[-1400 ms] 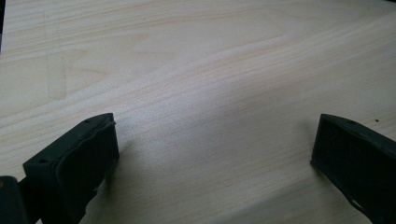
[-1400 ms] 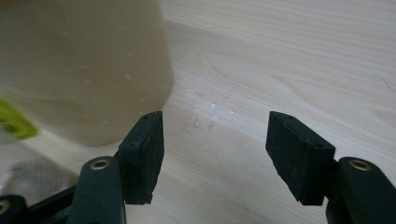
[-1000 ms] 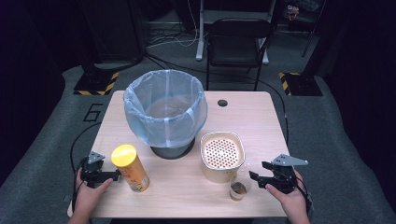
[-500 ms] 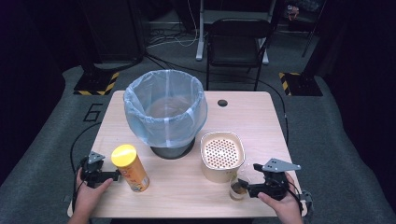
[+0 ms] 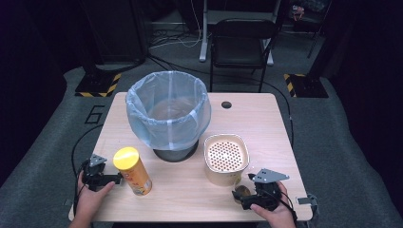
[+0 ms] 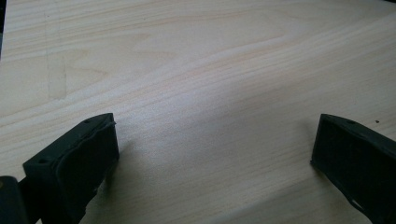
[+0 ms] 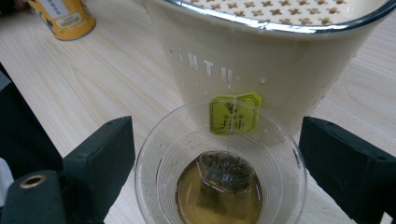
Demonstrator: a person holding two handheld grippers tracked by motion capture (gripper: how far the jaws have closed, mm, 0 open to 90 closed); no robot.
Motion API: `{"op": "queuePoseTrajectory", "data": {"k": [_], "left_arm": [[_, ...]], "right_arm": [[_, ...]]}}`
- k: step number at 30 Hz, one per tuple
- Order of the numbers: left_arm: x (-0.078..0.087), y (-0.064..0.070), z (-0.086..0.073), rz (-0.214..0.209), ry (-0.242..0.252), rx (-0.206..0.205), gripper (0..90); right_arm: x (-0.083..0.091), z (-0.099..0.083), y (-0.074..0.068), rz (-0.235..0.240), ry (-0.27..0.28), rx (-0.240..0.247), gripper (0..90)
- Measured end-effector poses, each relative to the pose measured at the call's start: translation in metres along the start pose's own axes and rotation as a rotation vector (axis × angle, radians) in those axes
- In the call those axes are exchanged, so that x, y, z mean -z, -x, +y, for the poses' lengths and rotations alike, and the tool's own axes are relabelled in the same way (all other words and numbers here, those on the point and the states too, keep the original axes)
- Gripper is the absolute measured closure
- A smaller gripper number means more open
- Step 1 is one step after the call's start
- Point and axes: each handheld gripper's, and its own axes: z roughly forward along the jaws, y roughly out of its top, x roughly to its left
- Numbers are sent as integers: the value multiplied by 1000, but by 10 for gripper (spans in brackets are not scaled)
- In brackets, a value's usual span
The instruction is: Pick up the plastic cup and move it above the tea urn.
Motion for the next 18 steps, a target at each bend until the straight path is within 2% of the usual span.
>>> {"op": "queuePoseTrajectory", "data": {"k": [3, 4, 5, 11, 15, 18], "left_arm": [[0, 0, 0, 0, 0, 0, 3], [0, 0, 0, 0, 0, 0, 3], [0, 0, 0, 0, 0, 0, 3], [0, 0, 0, 0, 0, 0, 3], [0, 0, 0, -1, 2, 3, 4], [0, 0, 0, -2, 5, 3, 3]], "right_arm": [[-4, -2, -2, -14, -2, 12, 109], [-5, -4, -4, -9, -8, 0, 110], [-6, -5, -3, -10, -14, 17, 116], [-12, -12, -7, -53, -34, 41, 159], [-15, -15, -6, -63, -44, 40, 194], [-16, -15, -5, -52, -42, 40, 216]]}}
